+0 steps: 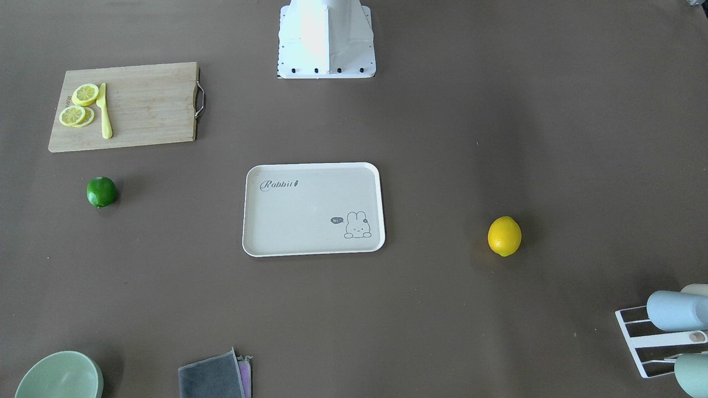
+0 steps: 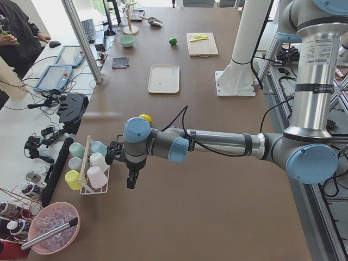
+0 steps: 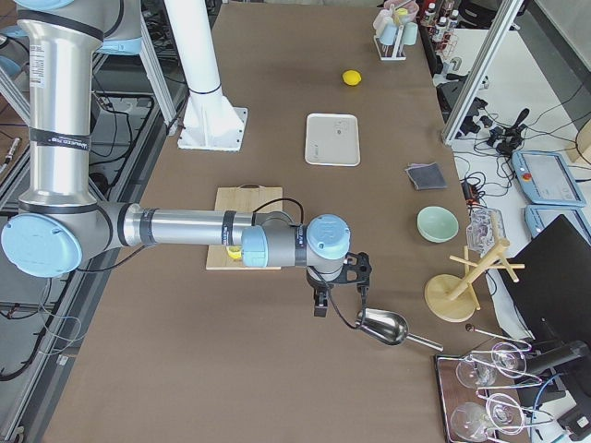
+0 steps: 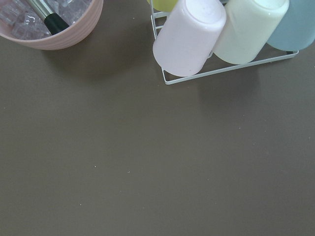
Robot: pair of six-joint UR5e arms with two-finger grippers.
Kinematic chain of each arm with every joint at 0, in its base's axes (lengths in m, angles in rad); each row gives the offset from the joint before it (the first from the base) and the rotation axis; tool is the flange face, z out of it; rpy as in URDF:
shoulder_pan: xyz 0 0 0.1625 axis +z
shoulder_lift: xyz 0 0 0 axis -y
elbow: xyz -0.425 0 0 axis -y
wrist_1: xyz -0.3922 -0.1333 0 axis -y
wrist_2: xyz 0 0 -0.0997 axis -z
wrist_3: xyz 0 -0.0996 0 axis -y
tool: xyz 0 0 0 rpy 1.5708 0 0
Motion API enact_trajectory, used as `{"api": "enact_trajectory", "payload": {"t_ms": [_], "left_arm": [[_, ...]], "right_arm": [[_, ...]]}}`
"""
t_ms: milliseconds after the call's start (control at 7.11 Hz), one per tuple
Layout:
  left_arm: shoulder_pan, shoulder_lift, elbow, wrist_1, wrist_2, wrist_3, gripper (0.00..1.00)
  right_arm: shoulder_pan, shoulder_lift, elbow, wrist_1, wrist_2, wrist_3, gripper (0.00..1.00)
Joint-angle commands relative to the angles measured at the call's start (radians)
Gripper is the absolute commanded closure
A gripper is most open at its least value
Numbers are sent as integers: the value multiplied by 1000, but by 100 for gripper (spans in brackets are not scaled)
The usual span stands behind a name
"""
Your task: Place all lemons on tray
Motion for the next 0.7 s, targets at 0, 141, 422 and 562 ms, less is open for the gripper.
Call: {"api": "enact_trajectory", "payload": {"t_ms": [0,141,422,562], "left_arm": [[0,0,-1,0,-2,2,2],[0,0,-1,0,-2,0,2],[0,-9,-23,-3,-7,2,2],[2,-13,-49,-3,-8,2,2]], "right_arm": [[-1,0,1,2,-1,0,0],[-1,2,1,2,-1,0,0],[-3,17,32,5,0,-3,0],[-12,40,62,5,-1,-5,0]]}}
